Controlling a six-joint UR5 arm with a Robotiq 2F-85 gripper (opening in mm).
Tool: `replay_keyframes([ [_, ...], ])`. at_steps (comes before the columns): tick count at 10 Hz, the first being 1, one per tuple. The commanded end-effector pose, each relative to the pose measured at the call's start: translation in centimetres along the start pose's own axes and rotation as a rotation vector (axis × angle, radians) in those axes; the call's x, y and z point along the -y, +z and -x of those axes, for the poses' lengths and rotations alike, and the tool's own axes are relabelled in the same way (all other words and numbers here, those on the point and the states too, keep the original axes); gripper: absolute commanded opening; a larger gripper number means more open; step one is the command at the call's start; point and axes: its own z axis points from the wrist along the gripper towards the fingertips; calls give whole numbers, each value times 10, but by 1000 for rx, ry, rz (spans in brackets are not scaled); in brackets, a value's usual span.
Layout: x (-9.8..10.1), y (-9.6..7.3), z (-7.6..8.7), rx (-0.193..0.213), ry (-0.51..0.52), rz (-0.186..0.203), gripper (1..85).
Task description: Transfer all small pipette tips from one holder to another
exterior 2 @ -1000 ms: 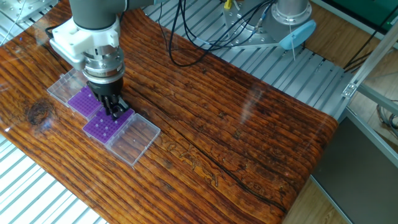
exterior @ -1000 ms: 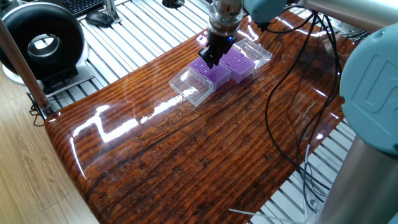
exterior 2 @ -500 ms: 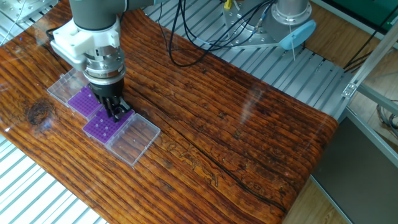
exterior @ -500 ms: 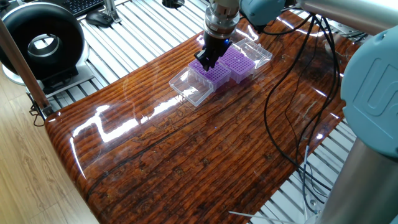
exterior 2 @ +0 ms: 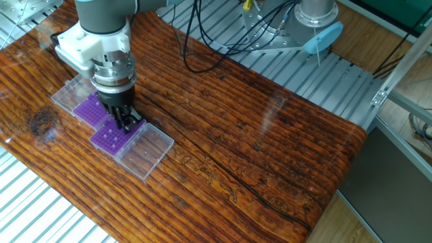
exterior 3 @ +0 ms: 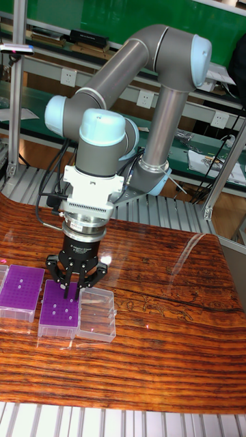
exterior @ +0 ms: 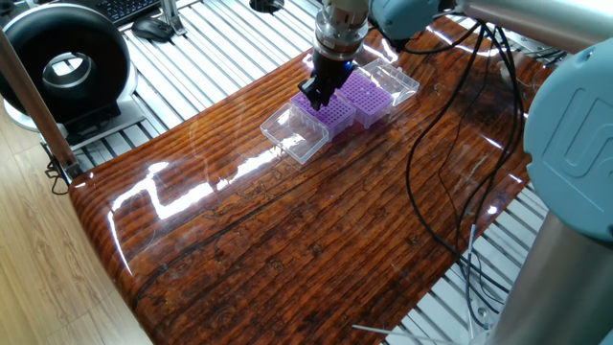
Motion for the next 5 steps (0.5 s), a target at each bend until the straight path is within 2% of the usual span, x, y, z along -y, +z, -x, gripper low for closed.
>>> replay_keyframes([
  [1, -1, 3, 1, 6, 3, 9, 257],
  [5, -1, 7, -3, 9, -5, 12, 250],
])
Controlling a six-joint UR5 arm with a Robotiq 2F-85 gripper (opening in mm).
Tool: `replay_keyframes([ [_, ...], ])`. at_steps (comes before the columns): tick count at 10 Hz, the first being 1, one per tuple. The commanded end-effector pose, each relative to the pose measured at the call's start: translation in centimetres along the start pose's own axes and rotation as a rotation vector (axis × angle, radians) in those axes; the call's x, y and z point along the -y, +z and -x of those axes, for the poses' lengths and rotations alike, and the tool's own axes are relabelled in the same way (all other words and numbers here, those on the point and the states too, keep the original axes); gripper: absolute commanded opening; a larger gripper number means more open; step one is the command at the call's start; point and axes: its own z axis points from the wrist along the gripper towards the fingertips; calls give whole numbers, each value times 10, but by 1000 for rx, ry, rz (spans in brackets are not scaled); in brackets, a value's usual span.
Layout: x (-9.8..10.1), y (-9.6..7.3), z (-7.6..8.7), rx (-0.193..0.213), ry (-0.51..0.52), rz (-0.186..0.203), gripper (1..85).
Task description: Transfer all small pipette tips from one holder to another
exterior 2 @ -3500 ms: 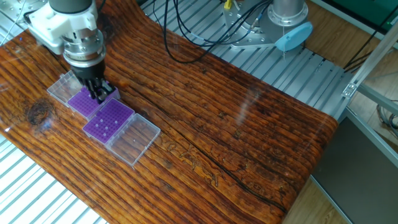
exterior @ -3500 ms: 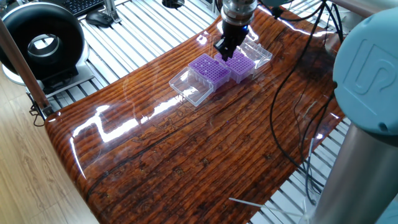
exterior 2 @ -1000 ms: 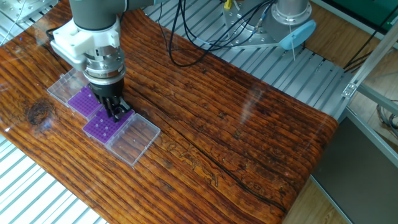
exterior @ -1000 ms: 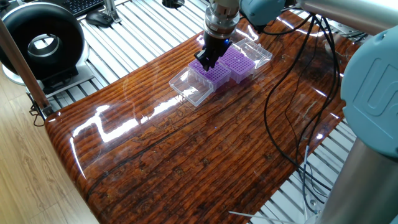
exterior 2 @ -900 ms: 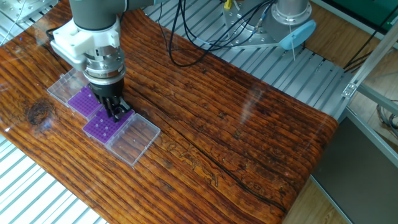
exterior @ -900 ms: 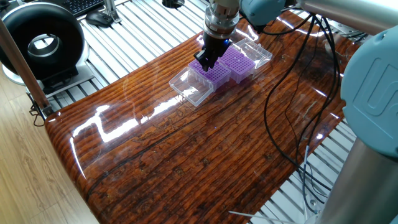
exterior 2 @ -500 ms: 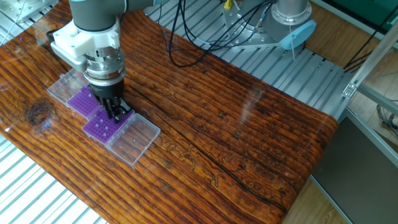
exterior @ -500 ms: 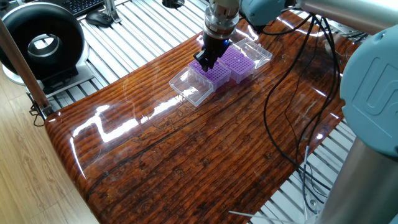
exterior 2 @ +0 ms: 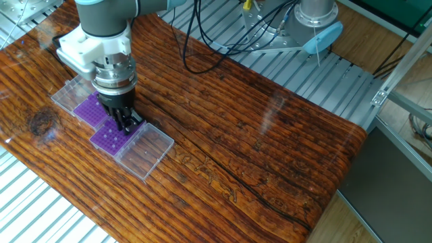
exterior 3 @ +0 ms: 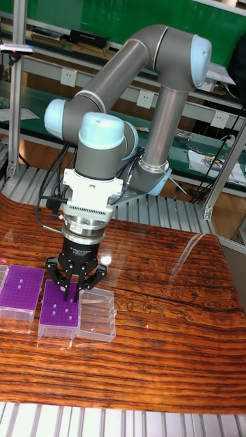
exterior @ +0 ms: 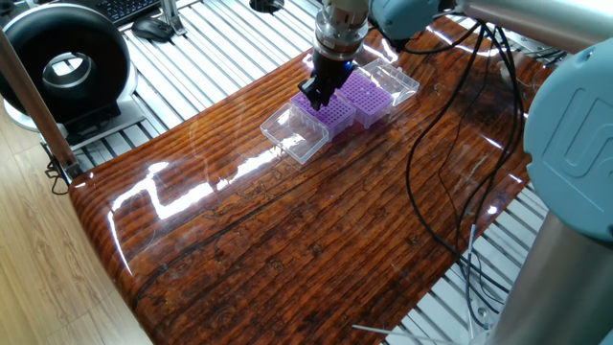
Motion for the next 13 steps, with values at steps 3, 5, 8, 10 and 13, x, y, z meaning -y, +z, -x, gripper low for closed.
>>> replay_keyframes([
  [3, -1, 3, -3, 3, 4, 9, 243],
  [5, 0, 3, -4, 3, 3, 7, 237],
  [8, -1, 0, -7, -5, 1, 13, 223],
  [10, -1, 0, -7, -9, 0, 24, 217],
  [13, -2, 1, -5, -6, -4, 26, 217],
])
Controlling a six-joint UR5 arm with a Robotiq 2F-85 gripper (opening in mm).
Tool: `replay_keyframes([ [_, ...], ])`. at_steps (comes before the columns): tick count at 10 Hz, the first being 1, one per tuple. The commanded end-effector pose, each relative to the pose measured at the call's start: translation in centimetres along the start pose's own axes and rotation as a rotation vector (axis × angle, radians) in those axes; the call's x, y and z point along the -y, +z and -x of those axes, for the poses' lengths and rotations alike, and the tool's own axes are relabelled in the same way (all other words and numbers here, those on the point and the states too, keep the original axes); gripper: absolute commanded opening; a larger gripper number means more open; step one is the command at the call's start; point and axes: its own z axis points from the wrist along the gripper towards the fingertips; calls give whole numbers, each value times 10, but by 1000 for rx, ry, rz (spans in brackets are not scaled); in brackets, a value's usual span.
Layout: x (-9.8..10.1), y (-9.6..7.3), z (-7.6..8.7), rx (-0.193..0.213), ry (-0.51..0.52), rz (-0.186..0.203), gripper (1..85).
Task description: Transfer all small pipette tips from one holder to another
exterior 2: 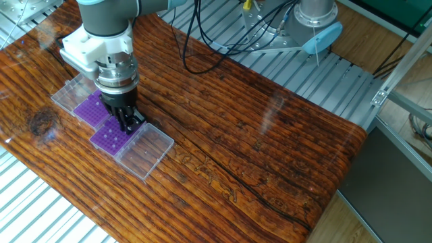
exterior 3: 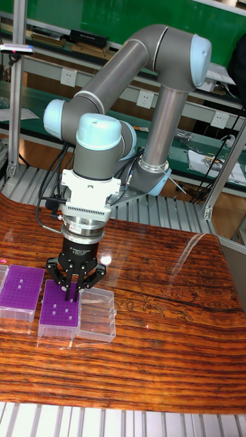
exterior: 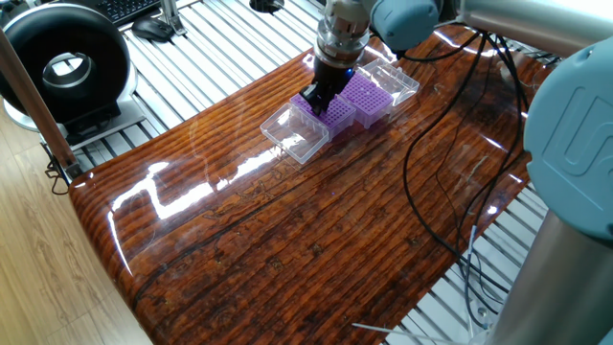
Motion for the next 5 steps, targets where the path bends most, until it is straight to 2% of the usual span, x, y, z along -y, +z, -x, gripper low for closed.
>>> replay_keyframes([
  [1, -2, -1, 2, 4, 5, 12, 217],
  [5, -4, -2, 4, -1, 1, 9, 217],
])
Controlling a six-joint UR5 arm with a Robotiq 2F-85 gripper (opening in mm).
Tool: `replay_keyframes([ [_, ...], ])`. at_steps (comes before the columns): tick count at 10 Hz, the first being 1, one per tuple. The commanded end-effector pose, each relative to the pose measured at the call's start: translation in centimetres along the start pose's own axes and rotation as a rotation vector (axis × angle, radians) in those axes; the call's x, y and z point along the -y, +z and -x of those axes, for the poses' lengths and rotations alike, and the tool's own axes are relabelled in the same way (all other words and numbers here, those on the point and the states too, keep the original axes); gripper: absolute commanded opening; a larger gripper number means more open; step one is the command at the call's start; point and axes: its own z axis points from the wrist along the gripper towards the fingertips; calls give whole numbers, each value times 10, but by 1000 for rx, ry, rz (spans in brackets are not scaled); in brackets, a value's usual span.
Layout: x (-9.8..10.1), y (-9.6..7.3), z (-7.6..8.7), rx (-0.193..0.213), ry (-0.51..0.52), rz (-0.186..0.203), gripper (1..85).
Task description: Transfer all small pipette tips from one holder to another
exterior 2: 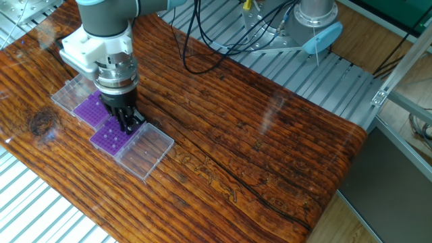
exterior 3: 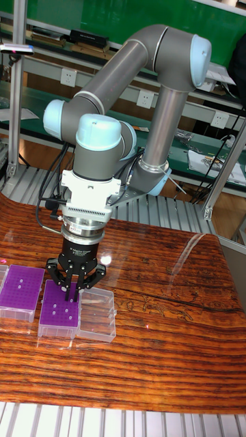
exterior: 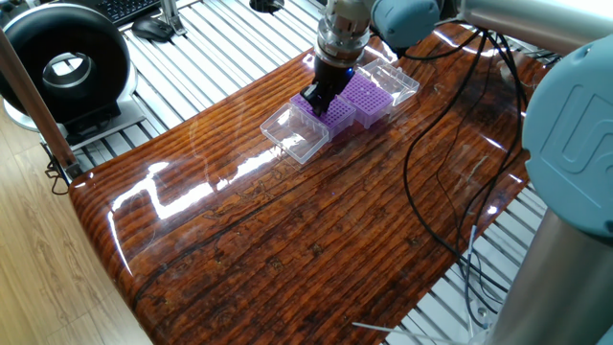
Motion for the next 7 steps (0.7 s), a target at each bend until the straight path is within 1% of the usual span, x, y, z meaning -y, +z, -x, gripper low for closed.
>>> replay_keyframes([
  [1, -3, -2, 3, 2, 12, 13, 217],
  [5, -3, -1, 2, -3, 27, 10, 197],
  [7, -4, -1, 2, -3, 19, 16, 197],
])
